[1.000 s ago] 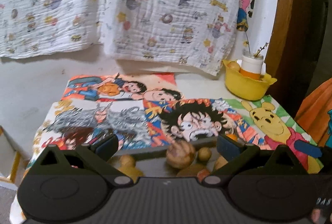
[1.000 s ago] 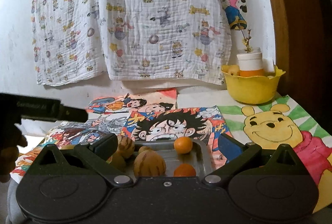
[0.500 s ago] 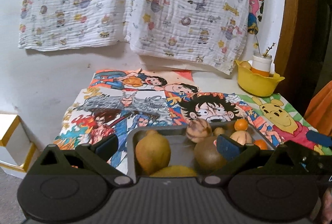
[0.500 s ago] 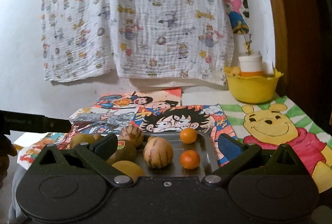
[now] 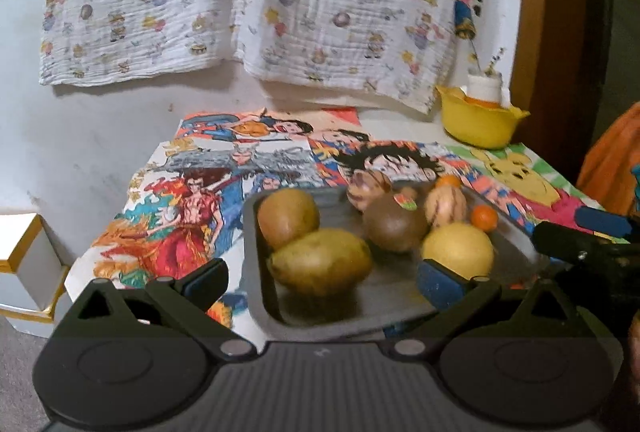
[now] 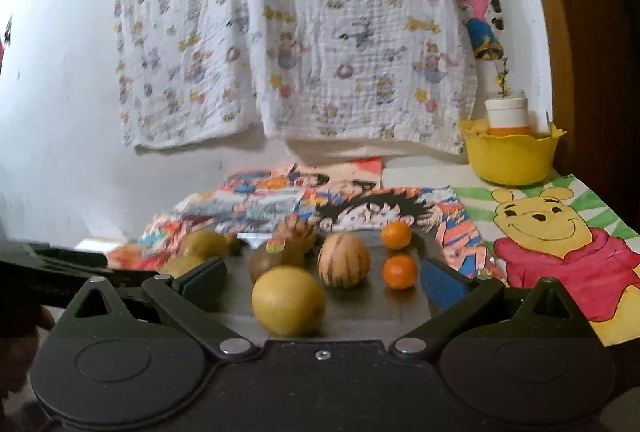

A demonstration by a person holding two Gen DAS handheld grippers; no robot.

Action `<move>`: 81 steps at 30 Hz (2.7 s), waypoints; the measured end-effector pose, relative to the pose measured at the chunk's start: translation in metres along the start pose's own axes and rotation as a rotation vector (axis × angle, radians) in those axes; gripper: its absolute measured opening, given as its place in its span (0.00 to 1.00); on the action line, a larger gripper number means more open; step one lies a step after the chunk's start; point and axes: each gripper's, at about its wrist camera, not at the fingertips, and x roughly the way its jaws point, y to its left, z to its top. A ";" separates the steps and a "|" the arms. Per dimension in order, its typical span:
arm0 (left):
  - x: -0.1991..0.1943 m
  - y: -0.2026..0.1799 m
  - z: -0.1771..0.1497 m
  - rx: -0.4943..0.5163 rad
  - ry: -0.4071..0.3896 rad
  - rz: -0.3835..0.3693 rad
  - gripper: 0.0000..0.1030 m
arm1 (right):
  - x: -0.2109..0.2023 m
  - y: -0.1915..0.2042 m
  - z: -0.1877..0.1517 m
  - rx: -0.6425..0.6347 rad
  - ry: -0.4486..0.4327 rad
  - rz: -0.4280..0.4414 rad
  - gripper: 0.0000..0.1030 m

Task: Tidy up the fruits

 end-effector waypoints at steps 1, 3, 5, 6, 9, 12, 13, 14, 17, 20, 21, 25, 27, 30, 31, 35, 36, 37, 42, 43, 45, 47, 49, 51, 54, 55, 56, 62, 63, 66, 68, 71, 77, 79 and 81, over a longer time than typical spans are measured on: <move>-0.002 -0.001 -0.002 0.005 0.004 0.004 1.00 | -0.001 0.002 -0.002 -0.015 0.002 -0.001 0.99; -0.007 -0.001 -0.005 0.009 0.010 0.017 1.00 | -0.003 0.005 -0.006 -0.037 0.011 0.011 0.99; -0.011 -0.002 -0.009 0.013 0.021 0.033 1.00 | -0.005 0.008 -0.008 -0.044 0.015 0.027 0.99; -0.013 -0.002 -0.011 0.017 0.027 0.037 1.00 | -0.006 0.009 -0.009 -0.044 0.013 0.032 0.99; -0.016 -0.005 -0.016 0.027 0.048 0.058 1.00 | -0.011 0.010 -0.011 -0.038 0.005 0.039 0.99; -0.019 -0.007 -0.017 0.031 0.054 0.076 1.00 | -0.015 0.008 -0.014 -0.035 0.016 0.039 0.99; -0.020 -0.008 -0.018 0.032 0.052 0.080 1.00 | -0.016 0.008 -0.015 -0.037 0.027 0.043 0.99; -0.021 -0.009 -0.018 0.034 0.051 0.082 1.00 | -0.017 0.007 -0.018 -0.040 0.036 0.050 0.99; -0.021 -0.013 -0.019 0.045 0.059 0.087 1.00 | -0.019 0.002 -0.024 -0.025 0.046 0.056 0.99; -0.019 -0.014 -0.019 0.053 0.074 0.088 1.00 | -0.019 -0.003 -0.026 -0.003 0.062 0.048 0.99; -0.018 -0.014 -0.019 0.053 0.079 0.089 1.00 | -0.018 -0.004 -0.026 0.000 0.064 0.044 0.99; -0.017 -0.010 -0.019 0.039 0.088 0.088 1.00 | -0.017 -0.004 -0.027 -0.007 0.069 0.039 0.99; -0.017 -0.009 -0.019 0.033 0.088 0.088 1.00 | -0.017 -0.003 -0.027 -0.014 0.074 0.040 0.99; -0.018 -0.009 -0.020 0.030 0.087 0.092 1.00 | -0.016 -0.002 -0.027 -0.022 0.079 0.036 0.99; -0.018 -0.008 -0.019 0.029 0.087 0.093 1.00 | -0.016 -0.002 -0.027 -0.026 0.079 0.034 0.99; -0.018 -0.008 -0.019 0.030 0.092 0.097 1.00 | -0.016 -0.003 -0.026 -0.027 0.074 0.030 0.99; -0.018 -0.008 -0.020 0.029 0.092 0.098 1.00 | -0.016 -0.004 -0.026 -0.028 0.074 0.028 0.99; -0.018 -0.008 -0.019 0.028 0.092 0.099 1.00 | -0.016 -0.004 -0.026 -0.030 0.075 0.025 0.99; -0.018 -0.007 -0.019 0.025 0.093 0.101 1.00 | -0.016 -0.006 -0.026 -0.035 0.073 0.014 0.99; -0.018 -0.007 -0.020 0.024 0.093 0.101 1.00 | -0.016 -0.006 -0.026 -0.035 0.073 0.014 0.99; -0.019 -0.007 -0.020 0.024 0.094 0.101 1.00 | -0.015 -0.006 -0.026 -0.036 0.073 0.014 0.99; -0.019 -0.007 -0.019 0.025 0.093 0.101 1.00 | -0.015 -0.005 -0.026 -0.036 0.073 0.016 0.99; -0.019 -0.007 -0.019 0.025 0.093 0.100 1.00 | -0.015 -0.006 -0.026 -0.037 0.074 0.016 0.99; -0.019 -0.007 -0.019 0.025 0.093 0.100 1.00 | -0.015 -0.006 -0.026 -0.036 0.073 0.014 0.99; -0.019 -0.007 -0.019 0.024 0.092 0.100 1.00 | -0.015 -0.006 -0.026 -0.034 0.071 0.013 0.99; -0.019 -0.007 -0.019 0.024 0.092 0.100 1.00 | -0.015 -0.005 -0.026 -0.034 0.069 0.012 0.99; -0.019 -0.007 -0.019 0.024 0.093 0.100 1.00 | -0.015 -0.007 -0.026 -0.032 0.068 0.011 0.99; -0.019 -0.007 -0.019 0.024 0.091 0.101 1.00 | -0.016 -0.008 -0.025 -0.034 0.066 0.010 0.99; -0.019 -0.007 -0.019 0.024 0.091 0.101 1.00 | -0.016 -0.008 -0.025 -0.034 0.066 0.010 0.99; -0.019 -0.007 -0.019 0.023 0.091 0.100 1.00 | -0.016 -0.007 -0.026 -0.036 0.066 0.009 0.99; -0.019 -0.006 -0.019 0.023 0.091 0.100 1.00 | -0.016 -0.007 -0.026 -0.035 0.066 0.008 0.99; -0.019 -0.007 -0.019 0.023 0.092 0.100 1.00 | -0.016 -0.007 -0.026 -0.035 0.066 0.009 0.99; -0.019 -0.006 -0.019 0.022 0.091 0.100 1.00 | -0.016 -0.007 -0.026 -0.036 0.067 0.009 0.99; -0.019 -0.006 -0.019 0.023 0.091 0.100 1.00 | -0.016 -0.006 -0.026 -0.036 0.067 0.009 1.00; -0.019 -0.006 -0.019 0.024 0.092 0.100 1.00 | -0.016 -0.008 -0.026 -0.037 0.066 0.010 0.99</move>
